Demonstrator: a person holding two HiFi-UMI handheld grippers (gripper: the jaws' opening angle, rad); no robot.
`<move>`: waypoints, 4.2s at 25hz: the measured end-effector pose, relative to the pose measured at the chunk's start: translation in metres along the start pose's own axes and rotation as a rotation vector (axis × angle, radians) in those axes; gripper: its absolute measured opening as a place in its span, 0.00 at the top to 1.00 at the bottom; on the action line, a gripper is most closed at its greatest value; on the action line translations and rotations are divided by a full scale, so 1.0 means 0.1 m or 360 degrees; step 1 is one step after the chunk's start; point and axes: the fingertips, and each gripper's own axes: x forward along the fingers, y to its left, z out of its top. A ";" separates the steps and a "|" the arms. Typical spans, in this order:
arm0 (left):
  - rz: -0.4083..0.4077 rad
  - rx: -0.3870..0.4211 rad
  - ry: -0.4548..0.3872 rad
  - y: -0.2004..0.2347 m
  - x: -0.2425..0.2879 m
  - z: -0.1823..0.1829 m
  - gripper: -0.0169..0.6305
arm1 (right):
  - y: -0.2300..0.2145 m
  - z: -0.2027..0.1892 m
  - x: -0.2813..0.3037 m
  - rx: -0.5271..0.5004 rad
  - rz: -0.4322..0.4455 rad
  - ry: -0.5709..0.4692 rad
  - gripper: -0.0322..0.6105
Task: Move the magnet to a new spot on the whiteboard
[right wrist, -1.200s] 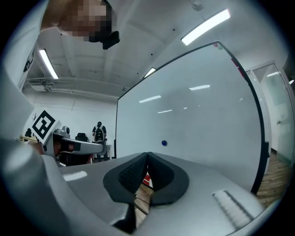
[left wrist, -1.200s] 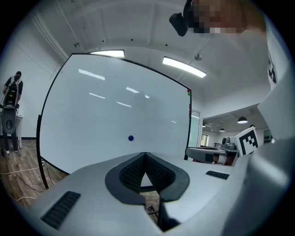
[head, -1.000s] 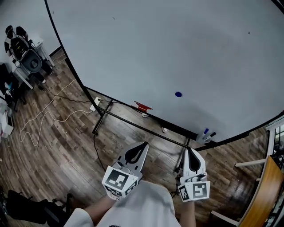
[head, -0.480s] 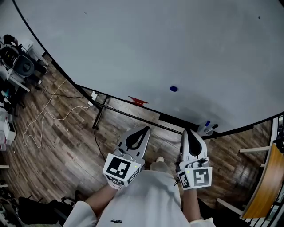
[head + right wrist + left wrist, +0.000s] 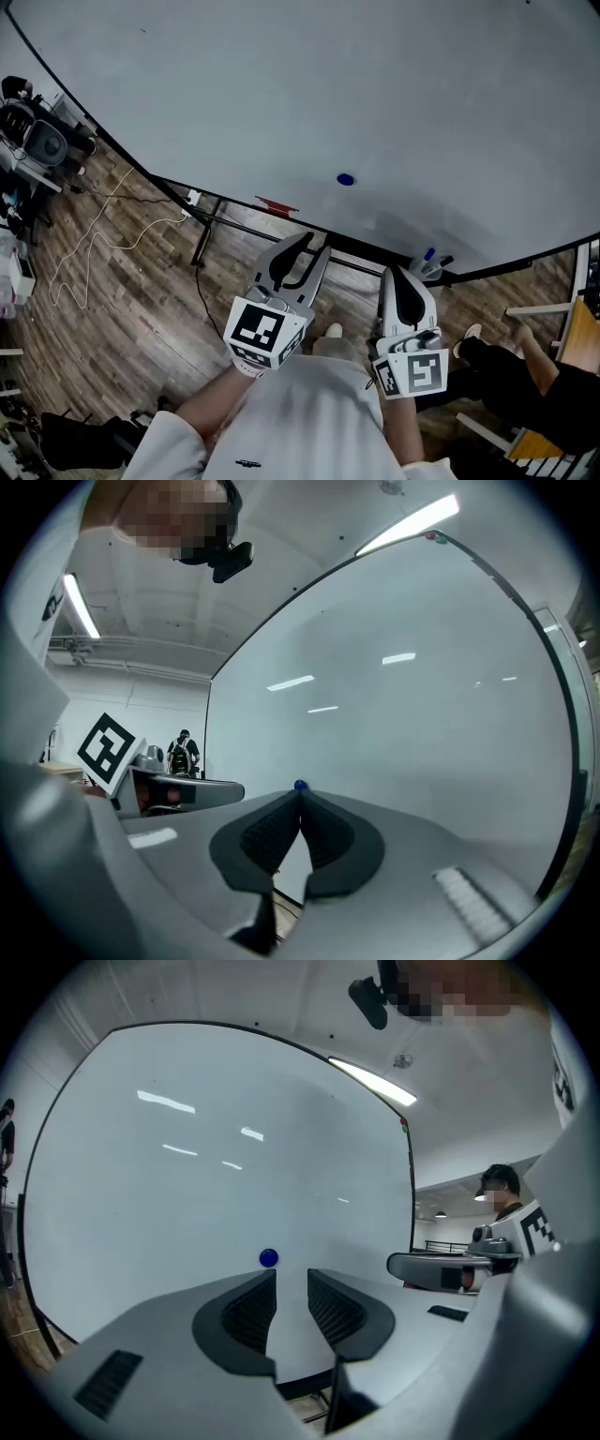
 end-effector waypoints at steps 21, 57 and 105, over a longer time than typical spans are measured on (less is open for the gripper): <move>0.0282 -0.0006 0.0028 0.29 0.92 -0.10 0.74 | -0.26 -0.05 -0.02 0.0027 0.0017 -0.0024 0.94; 0.0383 0.0063 0.0011 0.36 0.97 -0.06 0.79 | -0.36 0.00 -0.01 0.0059 -0.0001 -0.0042 0.94; 0.0450 0.0132 -0.0061 0.94 -0.19 0.48 0.78 | 0.35 0.22 0.41 0.0009 0.0291 -0.0123 0.94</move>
